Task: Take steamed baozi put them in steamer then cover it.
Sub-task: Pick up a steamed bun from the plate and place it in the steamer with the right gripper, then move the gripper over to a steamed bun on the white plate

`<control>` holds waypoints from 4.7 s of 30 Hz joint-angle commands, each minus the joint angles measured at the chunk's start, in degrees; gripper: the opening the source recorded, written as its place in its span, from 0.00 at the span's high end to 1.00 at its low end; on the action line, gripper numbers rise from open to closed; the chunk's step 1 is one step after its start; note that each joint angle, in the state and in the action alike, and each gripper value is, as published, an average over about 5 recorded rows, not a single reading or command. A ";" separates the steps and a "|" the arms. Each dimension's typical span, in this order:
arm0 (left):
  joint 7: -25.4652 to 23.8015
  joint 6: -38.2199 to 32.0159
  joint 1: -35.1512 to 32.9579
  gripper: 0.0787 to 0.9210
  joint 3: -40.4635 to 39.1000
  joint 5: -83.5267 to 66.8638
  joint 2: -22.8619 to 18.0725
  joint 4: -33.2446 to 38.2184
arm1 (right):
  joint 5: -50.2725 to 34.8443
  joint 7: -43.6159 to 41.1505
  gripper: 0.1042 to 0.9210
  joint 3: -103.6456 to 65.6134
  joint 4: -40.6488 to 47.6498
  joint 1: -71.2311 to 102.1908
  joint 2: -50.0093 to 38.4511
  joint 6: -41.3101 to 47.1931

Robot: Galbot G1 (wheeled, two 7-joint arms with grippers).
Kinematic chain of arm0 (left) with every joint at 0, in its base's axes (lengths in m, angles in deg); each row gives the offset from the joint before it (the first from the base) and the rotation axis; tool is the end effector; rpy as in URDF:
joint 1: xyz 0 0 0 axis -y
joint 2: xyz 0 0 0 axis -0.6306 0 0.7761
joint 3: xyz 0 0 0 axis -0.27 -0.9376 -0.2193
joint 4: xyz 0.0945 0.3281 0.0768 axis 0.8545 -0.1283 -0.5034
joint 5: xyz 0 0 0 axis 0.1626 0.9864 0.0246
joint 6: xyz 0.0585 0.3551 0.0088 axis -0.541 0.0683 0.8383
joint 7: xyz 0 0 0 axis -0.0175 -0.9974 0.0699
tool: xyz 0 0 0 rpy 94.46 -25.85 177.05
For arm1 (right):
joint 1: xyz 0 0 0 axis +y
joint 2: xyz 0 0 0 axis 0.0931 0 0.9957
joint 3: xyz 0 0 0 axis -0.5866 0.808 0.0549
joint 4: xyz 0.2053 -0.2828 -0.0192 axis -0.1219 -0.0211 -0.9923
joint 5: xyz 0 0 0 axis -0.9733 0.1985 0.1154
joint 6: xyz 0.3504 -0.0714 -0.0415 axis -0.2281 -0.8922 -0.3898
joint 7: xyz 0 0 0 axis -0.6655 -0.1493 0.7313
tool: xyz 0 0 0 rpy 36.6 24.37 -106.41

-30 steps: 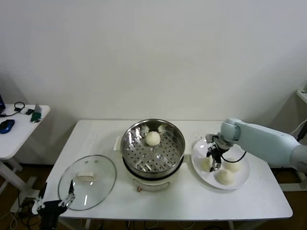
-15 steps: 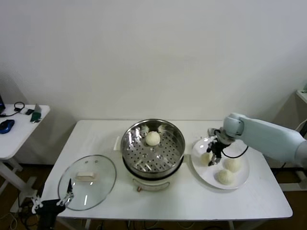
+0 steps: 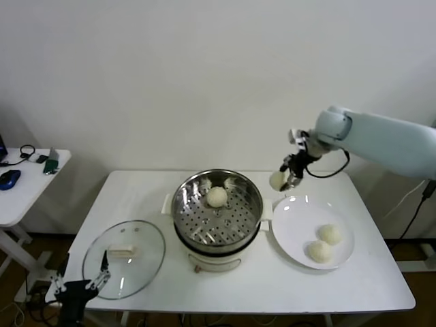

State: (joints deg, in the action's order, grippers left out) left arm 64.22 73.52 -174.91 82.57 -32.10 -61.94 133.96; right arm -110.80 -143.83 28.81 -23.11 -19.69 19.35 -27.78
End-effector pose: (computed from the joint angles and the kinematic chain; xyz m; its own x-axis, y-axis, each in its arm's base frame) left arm 0.0987 0.0973 -0.3218 -0.9721 -0.2149 0.0945 -0.1945 0.9627 0.1879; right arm 0.5943 -0.0512 -0.0215 -0.1828 -0.3242 0.9282 -0.9831 0.0468 -0.1772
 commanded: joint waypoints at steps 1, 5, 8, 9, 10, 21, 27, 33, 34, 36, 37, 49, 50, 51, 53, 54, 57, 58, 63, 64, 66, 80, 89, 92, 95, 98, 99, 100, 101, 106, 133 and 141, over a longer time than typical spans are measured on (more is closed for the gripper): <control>-0.10 0.10 -0.14 0.12 -0.63 0.32 0.41 0.45 | -11.20 1.41 0.34 5.51 -2.40 -11.34 7.10 1.02; -0.20 0.10 -0.59 0.12 -0.92 0.41 0.99 0.66 | -12.15 3.34 0.34 3.78 -3.20 -9.77 11.67 2.59; -0.23 0.06 -1.04 0.12 -0.97 0.37 1.30 1.02 | -12.63 4.83 0.34 2.62 -3.96 -7.96 15.07 3.86; -0.23 0.02 -1.14 0.12 -0.98 0.42 1.35 1.08 | -12.68 5.29 0.34 2.30 -4.18 -7.29 16.07 4.24; -0.22 -0.03 -1.20 0.12 -0.99 0.51 1.37 1.12 | -12.71 5.71 0.34 1.97 -4.37 -6.57 17.04 4.65; -0.18 -0.06 -1.38 0.12 -1.09 1.56 1.40 1.49 | -10.75 8.81 0.33 0.66 -3.63 1.73 24.65 6.98; -0.11 -0.15 -1.56 0.12 -0.81 1.39 1.53 1.39 | -8.87 9.10 0.33 0.91 -2.23 5.46 26.84 7.21; -0.03 -0.35 -1.77 0.12 -0.50 1.03 1.74 1.05 | -7.11 8.78 0.33 1.52 -1.20 7.49 27.78 7.14; -0.02 -0.36 -1.75 0.12 -0.47 0.99 1.76 0.99 | -6.74 8.71 0.33 1.60 -1.01 7.78 27.88 7.10; 0.01 -0.35 -1.68 0.12 -0.44 0.94 1.78 0.90 | -6.12 8.58 0.32 1.66 -0.56 8.24 28.04 7.02; 0.01 -0.33 -1.63 0.12 -0.43 0.94 1.82 0.85 | -5.87 8.51 0.32 1.67 -0.35 8.43 28.12 6.99; -0.02 0.20 -0.79 0.12 -0.32 0.99 2.26 0.74 | -4.39 7.54 0.20 1.54 -0.56 8.75 27.86 6.93; -0.02 0.22 -0.78 0.12 -0.35 1.02 2.23 0.74 | -4.38 7.41 0.18 1.50 -0.67 8.70 27.74 6.92; -0.02 0.23 -0.77 0.12 -0.37 1.04 2.20 0.74 | -4.35 7.24 0.16 1.46 -0.82 8.61 27.59 6.89; -0.01 0.25 -0.77 0.12 -0.40 1.07 2.14 0.75 | -4.19 6.83 0.13 1.35 -1.25 8.20 27.14 6.81; 0.00 0.26 -0.78 0.12 -0.42 1.07 2.10 0.75 | -4.11 6.60 0.13 1.27 -1.47 7.89 26.81 6.75; 0.03 0.22 -0.88 0.12 -0.46 1.08 2.04 0.74 | -3.80 5.55 0.12 0.97 -2.36 6.21 25.18 6.25; 0.05 0.20 -0.92 0.12 -0.47 1.08 2.05 0.74 | -3.68 5.07 0.12 0.90 -2.69 5.35 24.34 5.91; 0.13 0.15 -0.98 0.12 -0.58 1.08 2.12 0.73 | -3.11 2.40 0.12 0.84 -5.12 -0.14 18.33 3.83; 0.13 0.14 -0.97 0.12 -0.62 1.08 2.13 0.70 | -2.87 1.89 0.12 0.88 -5.77 -1.09 16.90 3.51; 0.13 0.11 -0.94 0.12 -0.70 1.10 2.15 0.64 | -2.02 0.97 0.12 0.91 -7.39 -2.89 12.90 2.79; 0.12 0.74 -0.33 0.12 -1.11 1.68 1.77 0.44 | 14.52 -4.09 0.12 1.73 -17.27 -4.69 -15.46 -1.07; 0.03 1.21 -0.56 0.12 -1.06 3.36 0.83 0.81 | 30.43 -5.04 0.12 -1.39 -16.17 9.34 -23.73 -3.03; 0.00 1.24 -0.73 0.12 -1.07 3.83 0.26 0.84 | 33.03 -5.08 0.12 -2.22 -15.82 13.84 -24.61 -3.28; -0.02 1.23 -0.84 0.12 -1.18 4.27 -0.33 0.81 | 34.34 -4.98 0.12 -3.67 -15.19 17.58 -24.88 -3.38; -0.02 1.24 -0.89 0.12 -1.22 4.55 -0.70 0.73 | 35.11 -4.76 0.12 -5.62 -13.79 20.84 -24.54 -3.48; -0.01 1.24 -0.92 0.12 -1.20 4.60 -0.77 0.69 | 35.24 -4.68 0.12 -6.14 -13.32 21.63 -24.32 -3.52; 0.00 1.25 -0.94 0.12 -1.15 4.62 -0.83 0.63 | 35.33 -4.60 0.12 -6.68 -12.84 22.47 -24.05 -3.56; 0.01 1.26 -0.96 0.12 -1.09 4.64 -0.87 0.57 | 35.33 -4.52 0.12 -7.17 -12.40 23.20 -23.76 -3.59; 0.04 1.26 -1.05 0.12 -0.85 4.66 -1.04 0.26 | 35.26 -4.11 0.12 -8.90 -10.66 26.05 -21.44 -3.60; 0.10 1.29 -1.00 0.12 -0.67 4.64 -1.36 -0.30 | 35.36 -4.33 0.21 -10.87 -4.15 28.49 -14.98 -4.60; 0.11 1.21 -1.18 0.12 -0.64 4.56 -1.39 -0.29 | 34.82 -4.55 0.28 -10.25 -4.35 27.29 -15.04 -4.66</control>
State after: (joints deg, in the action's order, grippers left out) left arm 64.34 74.78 -176.04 81.94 -27.51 -63.30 133.66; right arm -76.05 -148.34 18.62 -27.93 7.67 3.99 -32.44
